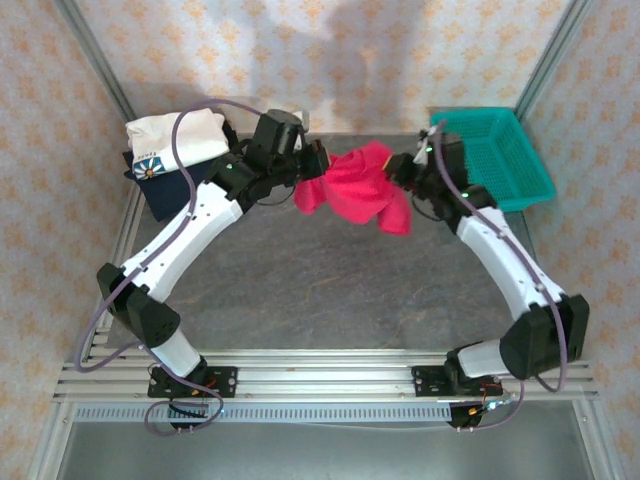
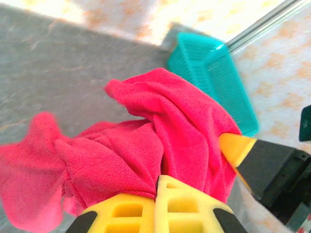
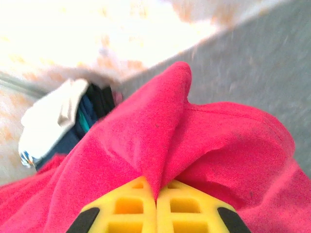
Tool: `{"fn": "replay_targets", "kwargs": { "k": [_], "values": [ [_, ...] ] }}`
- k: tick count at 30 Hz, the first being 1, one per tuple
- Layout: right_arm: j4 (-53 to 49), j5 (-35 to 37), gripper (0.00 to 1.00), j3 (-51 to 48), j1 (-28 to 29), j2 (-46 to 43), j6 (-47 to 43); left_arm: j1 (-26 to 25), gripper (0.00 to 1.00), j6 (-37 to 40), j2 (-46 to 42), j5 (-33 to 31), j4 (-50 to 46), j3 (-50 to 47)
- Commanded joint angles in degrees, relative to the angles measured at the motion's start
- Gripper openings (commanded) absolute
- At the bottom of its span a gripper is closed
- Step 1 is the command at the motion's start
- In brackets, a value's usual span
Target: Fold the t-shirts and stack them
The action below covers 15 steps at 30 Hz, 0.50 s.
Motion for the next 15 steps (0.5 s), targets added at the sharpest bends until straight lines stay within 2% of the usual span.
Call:
{"fn": "replay_targets", "kwargs": {
  "k": [1,4,6,7,9,11,15],
  "values": [
    [-6.5,1.3,0.04,6.4,-3.1,-3.2,-3.3,-1.7,0.0,0.4,0.6,1.2,1.5,3.7],
    [-16.0,0.2,0.14,13.5,-3.7,-1.7,-8.5,-2.7,0.0,-0.1,-0.8,0.1,2.1,2.9],
    [-21.3,-1.2,0.21,15.7,-3.7,-0.1,-9.9,-2.6,0.0,-0.1,-3.1,-3.7,1.1,-1.7],
    [-21.8,-2.8,0.27,15.0,-3.7,0.4,-9.7,-2.4,0.0,-0.4,-4.1,-5.5,0.3,-4.1],
    [-20.0,-8.4,0.48,11.0,-3.6,1.7,-8.2,-1.1,0.0,-2.4,-6.2,-8.9,-1.9,-10.7],
    [-18.9,-10.9,0.61,8.0,-3.3,3.3,-6.9,1.1,0.01,-5.6,-8.0,-8.4,-1.7,-17.9],
    [-17.0,-5.7,0.69,0.4,-3.8,2.4,-4.9,5.6,0.57,-12.8,-9.6,-3.4,0.9,-30.1]
  ]
}}
